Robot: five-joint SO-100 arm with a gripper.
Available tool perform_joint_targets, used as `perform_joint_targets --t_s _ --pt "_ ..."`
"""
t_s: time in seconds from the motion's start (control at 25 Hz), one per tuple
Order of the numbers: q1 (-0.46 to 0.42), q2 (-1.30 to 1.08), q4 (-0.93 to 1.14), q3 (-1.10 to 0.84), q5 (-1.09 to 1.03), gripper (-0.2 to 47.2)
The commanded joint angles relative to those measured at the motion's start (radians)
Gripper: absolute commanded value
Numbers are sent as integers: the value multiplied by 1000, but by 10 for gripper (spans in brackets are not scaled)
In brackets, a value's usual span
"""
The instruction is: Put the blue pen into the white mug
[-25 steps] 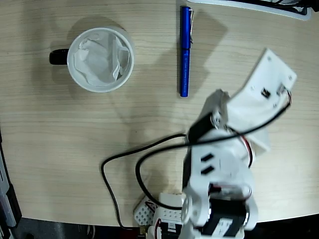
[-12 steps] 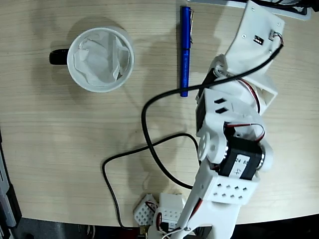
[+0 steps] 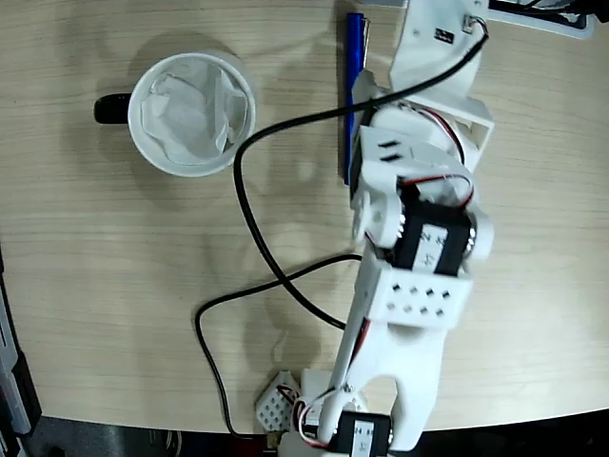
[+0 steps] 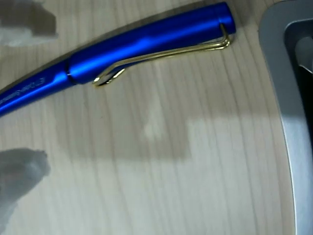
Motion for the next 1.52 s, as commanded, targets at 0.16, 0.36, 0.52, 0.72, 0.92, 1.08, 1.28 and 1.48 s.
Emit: perform_joint_targets --t_s 0.16,0.36,0.52,0.72,0.92,1.08,1.28,1.48 --pt "-14 -77 17 -133 -52 187" --pt "-25 -130 -6 -138 -58 187" --pt "-41 -167 -12 -173 -60 188" --pt "-55 -195 -28 -199 -60 189" --pt "-58 -213 -44 -201 -60 188" --pt "-58 -227 -60 -201 -60 183" --pt "-57 -241 -80 -201 -60 131" --pt "-57 -247 -94 -201 -58 75"
